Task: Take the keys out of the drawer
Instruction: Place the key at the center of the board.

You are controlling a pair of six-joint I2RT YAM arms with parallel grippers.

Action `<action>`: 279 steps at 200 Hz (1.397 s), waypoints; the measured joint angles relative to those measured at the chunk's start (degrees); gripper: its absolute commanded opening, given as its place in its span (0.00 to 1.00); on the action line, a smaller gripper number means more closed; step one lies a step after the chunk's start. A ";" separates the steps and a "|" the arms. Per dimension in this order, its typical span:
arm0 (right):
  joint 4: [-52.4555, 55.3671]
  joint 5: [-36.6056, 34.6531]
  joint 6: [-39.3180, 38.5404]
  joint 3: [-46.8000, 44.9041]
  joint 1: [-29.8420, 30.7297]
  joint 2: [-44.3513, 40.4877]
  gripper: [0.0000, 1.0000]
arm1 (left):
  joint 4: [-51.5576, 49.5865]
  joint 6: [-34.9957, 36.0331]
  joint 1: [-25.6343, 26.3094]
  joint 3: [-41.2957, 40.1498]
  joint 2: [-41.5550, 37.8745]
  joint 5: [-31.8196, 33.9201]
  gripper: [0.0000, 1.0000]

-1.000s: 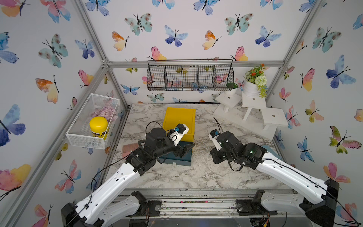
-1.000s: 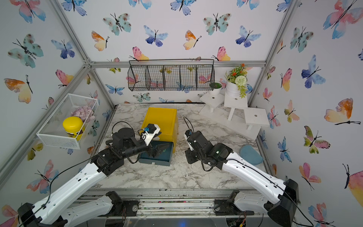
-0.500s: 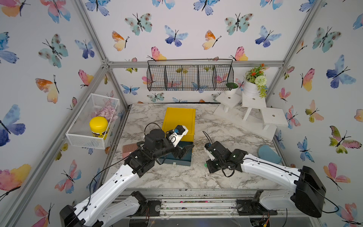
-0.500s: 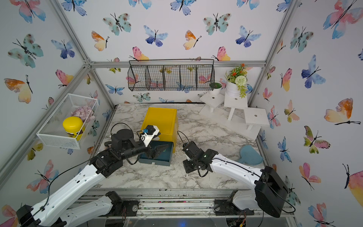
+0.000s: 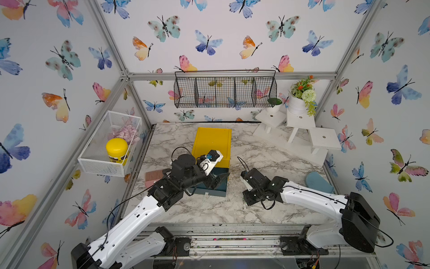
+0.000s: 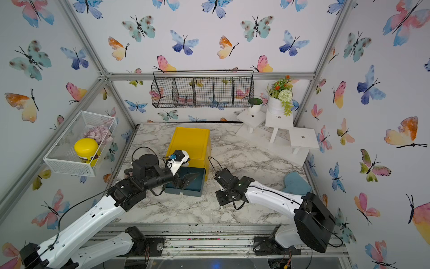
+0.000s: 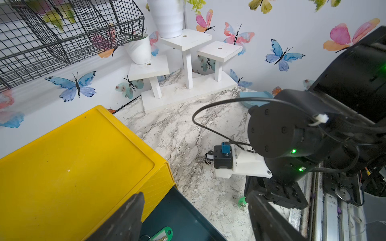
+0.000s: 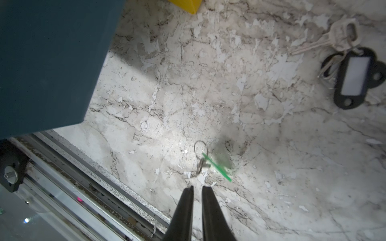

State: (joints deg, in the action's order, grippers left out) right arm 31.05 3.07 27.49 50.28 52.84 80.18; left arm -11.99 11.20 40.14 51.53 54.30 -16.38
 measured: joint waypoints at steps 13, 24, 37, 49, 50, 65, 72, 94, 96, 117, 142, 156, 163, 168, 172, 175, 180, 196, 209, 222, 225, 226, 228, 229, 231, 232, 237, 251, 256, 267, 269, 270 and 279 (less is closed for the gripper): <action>0.74 -0.04 0.04 0.83 0.00 0.00 0.23 | 0.04 0.00 0.00 -0.24 -0.20 0.04 0.84; 1.57 -0.13 0.02 1.99 0.00 0.00 0.23 | 0.15 -0.07 0.00 -0.52 -0.66 0.13 0.84; 2.64 -0.48 -0.04 3.93 0.00 0.00 0.23 | 0.20 -0.13 0.00 -0.90 -1.60 0.66 0.84; 3.89 -0.72 -0.13 6.10 0.00 0.00 0.23 | 0.22 -0.28 0.00 -1.18 -2.47 1.03 0.84; 4.07 -0.74 -0.15 6.38 0.00 0.00 0.23 | 0.22 -0.28 0.00 -1.20 -2.58 1.05 0.84; 5.86 -1.18 -0.55 9.79 0.00 0.00 0.23 | 0.17 -0.37 0.00 -1.42 -3.78 1.66 0.84; 6.73 -1.40 -0.76 11.58 0.00 0.00 0.23 | 0.07 -0.44 0.00 -1.51 -4.55 2.23 0.84; 9.38 -2.01 -2.12 17.77 0.00 0.00 0.22 | -1.03 -0.11 0.00 -1.66 -7.15 4.17 0.84; 9.73 -2.05 -2.23 18.40 0.00 0.02 0.22 | -1.14 -0.07 0.00 -1.70 -7.37 4.33 0.85; 12.98 -2.89 -3.78 26.23 0.00 1.18 0.21 | -2.93 0.92 0.00 -2.16 -10.58 8.22 0.85; 16.20 -4.22 -5.84 36.02 0.02 4.15 0.21 | -5.95 2.12 0.00 -2.14 -13.60 12.00 0.85; 17.75 -4.81 -7.37 40.41 0.33 5.73 0.21 | -7.87 2.67 0.00 -2.16 -14.80 13.77 0.85; 18.38 -4.96 -8.28 42.51 0.52 6.58 0.21 | -8.79 2.86 0.00 -2.21 -15.37 14.32 0.85; 18.78 -5.09 -9.03 43.98 0.61 7.23 0.21 | -9.09 2.95 0.00 -2.29 -15.69 14.67 0.85; 19.10 -5.22 -9.60 45.03 0.76 7.74 0.21 | -9.38 3.10 0.00 -2.45 -16.13 15.02 0.85; 19.37 -5.33 -10.16 45.88 0.90 8.17 0.21 | -9.53 3.19 0.00 -2.58 -16.35 15.19 0.85; 19.78 -5.49 -10.82 46.99 1.07 8.79 0.21 | -9.84 3.45 0.00 -2.82 -16.90 15.58 0.85; 20.74 -6.16 -13.66 50.62 2.36 11.32 0.21 | -10.88 4.50 0.00 -3.76 -18.32 16.92 0.85; 20.76 -6.60 -15.96 52.41 3.54 13.18 0.21 | -12.22 5.68 0.00 -4.50 -19.47 18.40 0.85; 20.59 -6.75 -18.29 52.81 4.63 14.58 0.22 | -12.96 6.78 0.00 -4.92 -20.22 20.31 0.85; 20.59 -6.78 -18.86 52.81 4.85 14.86 0.22 | -13.09 7.04 0.00 -4.98 -20.35 20.65 0.85; 20.57 -6.78 -18.99 52.81 4.90 14.91 0.22 | -13.16 7.06 0.00 -5.03 -20.44 20.81 0.85; 20.55 -6.78 -19.39 52.78 5.03 15.10 0.22 | -13.20 7.21 0.00 -5.07 -20.48 20.98 0.85; 20.55 -6.78 -19.63 52.76 5.09 15.23 0.22 | -13.29 7.34 0.00 -5.11 -20.55 21.18 0.85; 20.48 -6.78 -19.98 52.72 5.18 15.39 0.22 | -13.33 7.50 0.00 -5.20 -20.61 21.35 0.85; 20.46 -6.78 -20.11 52.72 5.22 15.43 0.22 | -13.40 7.54 0.00 -5.27 -20.72 21.57 0.85; 20.24 -6.78 -21.16 52.59 5.46 15.87 0.22 | -13.73 7.98 0.00 -5.55 -21.03 22.23 0.85; 19.43 -6.80 -24.02 52.17 6.12 16.92 0.22 | -14.69 8.98 0.00 -6.60 -22.18 23.78 0.85; 19.04 -6.88 -25.27 51.95 6.27 17.27 0.21 | -14.99 9.29 0.00 -6.95 -22.51 24.24 0.85; 18.36 -7.08 -27.54 51.49 6.38 17.77 0.19 | -15.61 9.94 0.00 -8.00 -23.54 25.55 0.85; 18.23 -7.17 -28.04 51.39 6.38 17.88 0.19 | -15.72 9.99 0.00 -8.15 -23.67 25.70 0.85; 18.18 -7.19 -28.22 51.36 6.38 17.90 0.19 | -15.78 10.08 0.00 -8.35 -23.85 25.92 0.85; 17.44 -7.50 -30.16 50.95 6.38 18.21 0.17 | -16.31 10.36 0.00 -8.94 -24.39 26.77 0.85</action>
State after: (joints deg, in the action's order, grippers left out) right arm 48.49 -4.43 -2.68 101.23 59.22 98.39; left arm -28.29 21.56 40.14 42.59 29.91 10.39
